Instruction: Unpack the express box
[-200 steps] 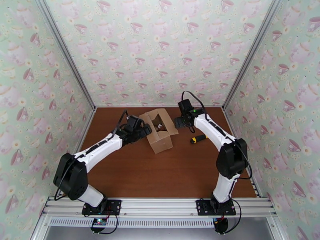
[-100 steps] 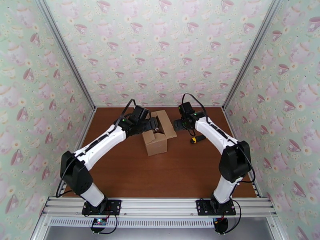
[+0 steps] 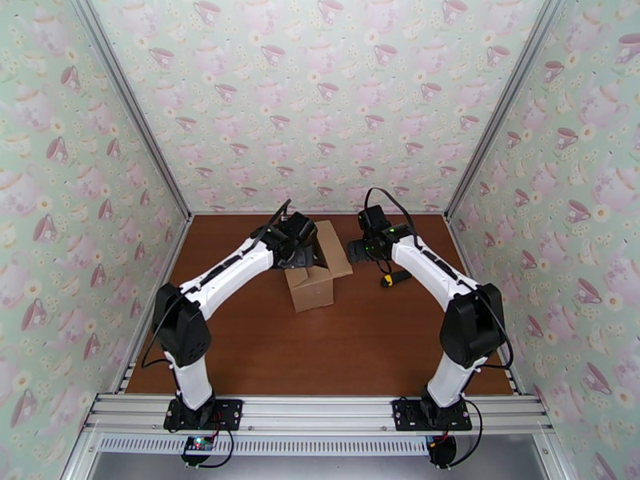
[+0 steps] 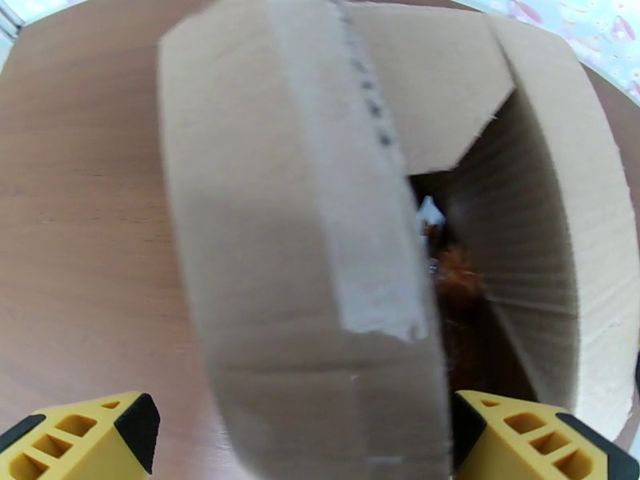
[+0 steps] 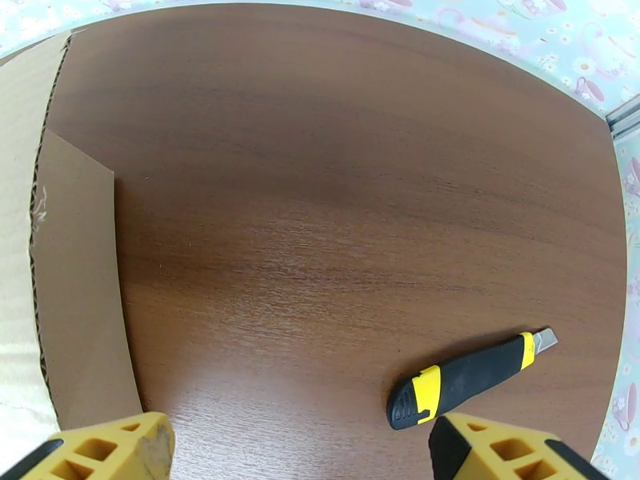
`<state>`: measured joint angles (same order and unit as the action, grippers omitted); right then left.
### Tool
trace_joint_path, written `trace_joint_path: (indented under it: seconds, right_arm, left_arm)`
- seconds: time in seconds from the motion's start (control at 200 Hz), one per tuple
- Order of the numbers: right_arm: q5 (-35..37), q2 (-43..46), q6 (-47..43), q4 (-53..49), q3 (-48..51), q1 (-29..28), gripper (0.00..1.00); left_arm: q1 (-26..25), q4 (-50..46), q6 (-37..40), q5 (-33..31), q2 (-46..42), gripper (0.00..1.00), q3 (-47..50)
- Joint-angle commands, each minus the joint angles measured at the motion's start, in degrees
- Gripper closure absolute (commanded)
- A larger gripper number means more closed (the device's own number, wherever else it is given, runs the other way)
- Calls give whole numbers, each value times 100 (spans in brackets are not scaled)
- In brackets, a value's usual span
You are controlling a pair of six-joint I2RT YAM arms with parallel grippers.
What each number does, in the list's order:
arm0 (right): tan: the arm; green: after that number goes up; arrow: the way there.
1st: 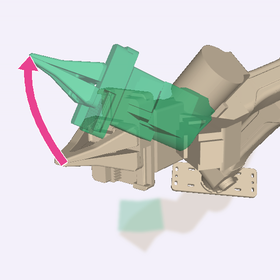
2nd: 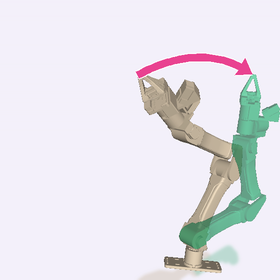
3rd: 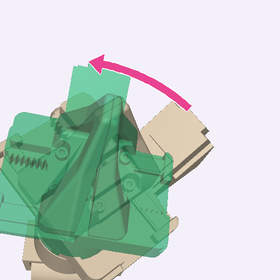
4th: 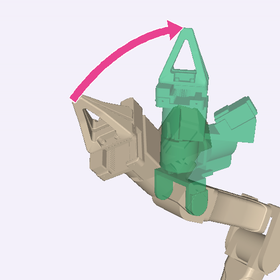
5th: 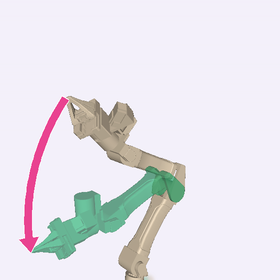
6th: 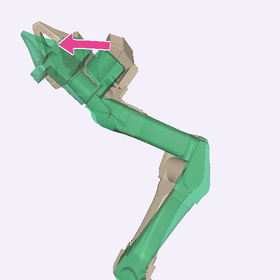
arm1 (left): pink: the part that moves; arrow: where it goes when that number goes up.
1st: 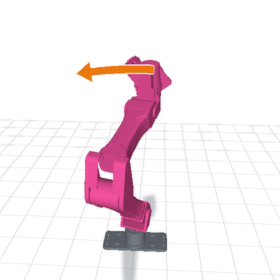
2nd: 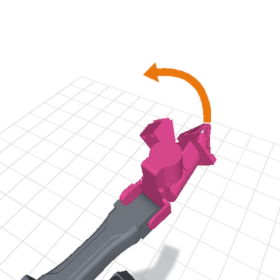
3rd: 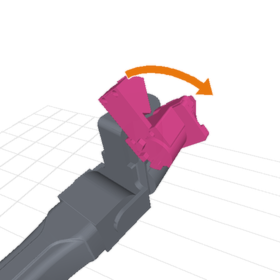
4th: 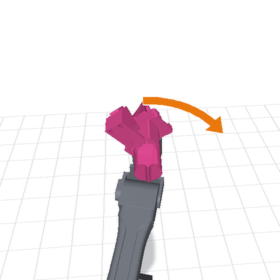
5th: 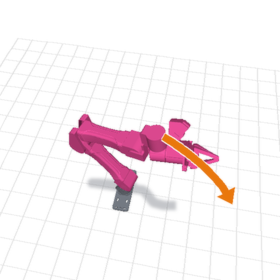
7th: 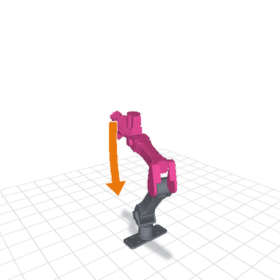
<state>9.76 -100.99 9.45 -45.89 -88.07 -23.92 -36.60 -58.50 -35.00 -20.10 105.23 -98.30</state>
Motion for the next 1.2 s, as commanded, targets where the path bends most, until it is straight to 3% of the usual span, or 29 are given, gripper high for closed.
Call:
trace_joint_path:
  seconds: [0.0,0.376,0.701,0.987,1.197]
  right_arm:
    - [-136,262,65,78,62,-34,11]
    - [-67,441,83,-34,-47,-35,12]
    - [-220,887,-28,-410,-1177,-437,12]
    - [-468,409,-153,-500,-1901,-1284,14]
    - [-200,-136,-163,-489,-1922,-1384,25]
  left_arm:
    - [-14,-297,125,-377,-305,0,-54]
    - [53,-364,58,-554,-844,0,297]
    - [134,-320,-32,-605,-1276,0,583]
    - [319,-133,-133,-454,-1735,0,1232]
    - [567,124,-244,-156,-2121,0,1924]
